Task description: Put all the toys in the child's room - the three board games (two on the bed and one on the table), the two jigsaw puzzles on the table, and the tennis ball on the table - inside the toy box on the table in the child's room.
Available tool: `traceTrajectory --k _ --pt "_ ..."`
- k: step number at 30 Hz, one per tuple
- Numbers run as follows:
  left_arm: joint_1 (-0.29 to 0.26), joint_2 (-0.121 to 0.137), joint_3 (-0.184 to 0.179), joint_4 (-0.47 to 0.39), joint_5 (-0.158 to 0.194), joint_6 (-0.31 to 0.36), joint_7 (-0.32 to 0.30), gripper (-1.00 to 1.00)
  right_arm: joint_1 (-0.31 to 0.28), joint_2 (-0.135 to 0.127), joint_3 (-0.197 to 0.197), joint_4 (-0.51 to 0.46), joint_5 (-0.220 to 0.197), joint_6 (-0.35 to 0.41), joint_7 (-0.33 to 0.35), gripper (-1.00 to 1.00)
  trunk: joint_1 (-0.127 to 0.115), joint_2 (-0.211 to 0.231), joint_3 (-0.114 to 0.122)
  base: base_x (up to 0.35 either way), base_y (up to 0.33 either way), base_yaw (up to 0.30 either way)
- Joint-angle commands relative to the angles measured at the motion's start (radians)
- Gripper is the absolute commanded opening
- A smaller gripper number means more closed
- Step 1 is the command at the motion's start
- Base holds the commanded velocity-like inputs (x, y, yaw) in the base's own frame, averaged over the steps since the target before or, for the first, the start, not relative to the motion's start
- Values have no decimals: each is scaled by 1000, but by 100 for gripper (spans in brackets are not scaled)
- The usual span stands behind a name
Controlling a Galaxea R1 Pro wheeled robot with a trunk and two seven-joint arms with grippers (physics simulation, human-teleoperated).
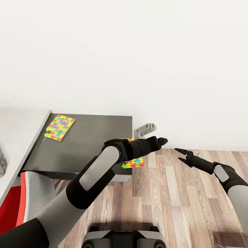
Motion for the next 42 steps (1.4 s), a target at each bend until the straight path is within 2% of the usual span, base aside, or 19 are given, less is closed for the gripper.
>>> traceTrajectory --k 1,13,31,42 --pt "-1 0 0 0 7 2 8 100 -1 0 -3 1 -1 6 8 100 1 -2 -1 0 0 0" --pt "-1 0 1 3 14 1 8 100 -1 2 -2 2 -2 7 31 100 1 -2 1 0 0 39" --pt "-1 0 1 7 13 0 14 100 -1 2 -1 2 -3 13 41 100 1 -2 15 0 0 166" --pt "-1 0 1 7 12 0 16 100 -1 1 -1 2 -3 14 99 100 1 -2 17 0 0 48"
